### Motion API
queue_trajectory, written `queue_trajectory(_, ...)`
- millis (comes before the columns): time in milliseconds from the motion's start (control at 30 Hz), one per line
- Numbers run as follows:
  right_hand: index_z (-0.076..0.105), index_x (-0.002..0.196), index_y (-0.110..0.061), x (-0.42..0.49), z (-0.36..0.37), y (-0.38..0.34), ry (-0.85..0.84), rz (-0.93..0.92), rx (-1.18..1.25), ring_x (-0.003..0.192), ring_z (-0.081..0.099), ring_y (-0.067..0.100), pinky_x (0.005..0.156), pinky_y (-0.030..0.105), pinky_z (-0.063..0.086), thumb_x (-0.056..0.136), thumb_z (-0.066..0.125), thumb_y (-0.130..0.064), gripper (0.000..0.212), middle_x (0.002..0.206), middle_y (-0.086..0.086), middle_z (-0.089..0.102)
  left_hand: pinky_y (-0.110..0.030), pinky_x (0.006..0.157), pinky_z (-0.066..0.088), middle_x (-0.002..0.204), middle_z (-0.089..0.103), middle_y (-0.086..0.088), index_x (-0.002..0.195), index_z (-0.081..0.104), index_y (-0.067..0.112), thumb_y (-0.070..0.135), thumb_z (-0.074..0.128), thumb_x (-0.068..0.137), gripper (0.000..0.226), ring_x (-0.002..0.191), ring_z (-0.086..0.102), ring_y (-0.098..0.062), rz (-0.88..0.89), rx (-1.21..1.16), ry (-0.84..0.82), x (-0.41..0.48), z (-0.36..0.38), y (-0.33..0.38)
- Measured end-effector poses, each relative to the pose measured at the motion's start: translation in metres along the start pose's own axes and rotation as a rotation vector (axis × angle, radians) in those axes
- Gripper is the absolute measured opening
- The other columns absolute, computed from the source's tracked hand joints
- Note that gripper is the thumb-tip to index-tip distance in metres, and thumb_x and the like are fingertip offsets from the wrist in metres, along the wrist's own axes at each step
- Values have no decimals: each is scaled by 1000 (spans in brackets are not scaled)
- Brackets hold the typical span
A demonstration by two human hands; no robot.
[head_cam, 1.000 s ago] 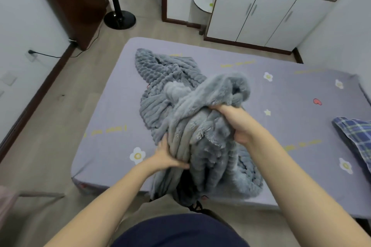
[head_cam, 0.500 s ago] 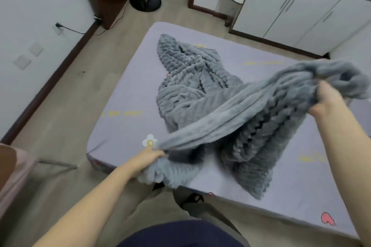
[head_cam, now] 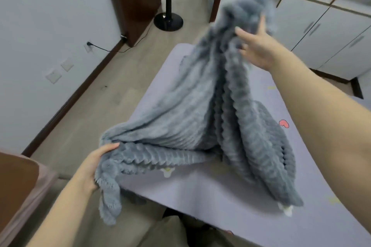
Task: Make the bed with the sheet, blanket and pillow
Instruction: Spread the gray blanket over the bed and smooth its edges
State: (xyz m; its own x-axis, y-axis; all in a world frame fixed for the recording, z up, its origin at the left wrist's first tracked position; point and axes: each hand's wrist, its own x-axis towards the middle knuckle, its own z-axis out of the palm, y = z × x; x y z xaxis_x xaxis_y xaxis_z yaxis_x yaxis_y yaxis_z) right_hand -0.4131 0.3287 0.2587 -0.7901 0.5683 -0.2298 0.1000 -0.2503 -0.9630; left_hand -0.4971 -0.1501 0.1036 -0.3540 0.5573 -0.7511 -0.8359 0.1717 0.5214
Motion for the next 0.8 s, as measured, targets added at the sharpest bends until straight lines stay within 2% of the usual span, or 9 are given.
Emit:
queue_trajectory(33, -5, 149, -44, 9, 15, -6, -91, 28, -74, 130, 50, 19, 98, 35, 49, 89, 67, -16, 98, 153, 2, 31, -43, 75, 60, 109, 70, -20, 103, 75, 5, 29, 65, 79, 36, 90, 71, -34, 10, -15, 48, 6, -4, 0)
queue_trajectory(67, -1, 149, -46, 17, 28, -6, -139, 45, -227, 133, 46, 18, 96, 31, 47, 89, 68, -19, 96, 154, 1, 28, -41, 69, 61, 105, 72, -19, 100, 75, 5, 29, 67, 77, 35, 86, 72, -32, 11, -17, 100, 12, -7, -2)
queue_trajectory(133, 26, 150, -34, 27, 40, 16, -167, 69, -598, 136, 42, 17, 97, 28, 40, 90, 66, -29, 73, 151, 0, 35, -35, 60, 61, 98, 74, -17, 103, 71, 3, 25, 69, 71, 38, 80, 74, -28, 6, 16, 182, 25, -11, -10)
queue_trajectory(200, 41, 145, -24, 23, 32, 60, -169, 139, -843, 134, 44, 18, 104, 32, 40, 92, 62, -35, 58, 150, -4, 39, -33, 62, 59, 99, 74, -17, 111, 66, 2, 19, 71, 69, 45, 83, 73, -27, -11, 96, 198, 39, -5, -22)
queue_trajectory(300, 40, 146, -17, -13, -11, 143, -196, 292, -1086, 139, 37, 21, 110, 32, 33, 96, 57, -29, 54, 155, 3, 34, -36, 70, 55, 97, 74, -15, 116, 64, 3, 7, 70, 76, 41, 86, 71, -31, -22, 265, 170, 61, 19, -43)
queue_trajectory(500, 37, 146, -9, -113, -146, 262, -100, 764, -1086, 136, 40, 26, 106, 32, 35, 90, 64, -25, 64, 151, 10, 39, -31, 75, 56, 106, 74, -6, 115, 61, 13, 11, 73, 82, 35, 93, 72, -21, 40, 561, 86, 99, 94, -83)
queue_trajectory(600, 40, 144, -13, -141, -203, 294, -62, 797, -1065, 138, 37, 28, 102, 35, 41, 86, 67, -21, 65, 150, 13, 39, -40, 89, 53, 127, 62, -4, 132, 48, 16, 11, 70, 85, 52, 112, 62, -23, 197, 612, 245, 118, 129, -107)
queue_trajectory(700, 31, 149, -27, -156, -255, 323, -115, 747, -1110, 149, 13, 25, 107, 32, 36, 84, 70, -19, 76, 160, 13, 13, -49, 111, 35, 158, 22, -1, 154, 5, 19, 14, 69, 87, 93, 140, 31, -24, 236, 792, 349, 135, 156, -143)
queue_trajectory(800, 10, 154, -29, -166, -297, 354, -98, 700, -1095, 149, 15, 24, 108, 31, 35, 80, 71, -17, 97, 162, 8, 6, -38, 119, 16, 160, 7, -15, 152, 9, 4, 7, 71, 83, 93, 148, 11, -28, 230, 997, 484, 145, 180, -199)
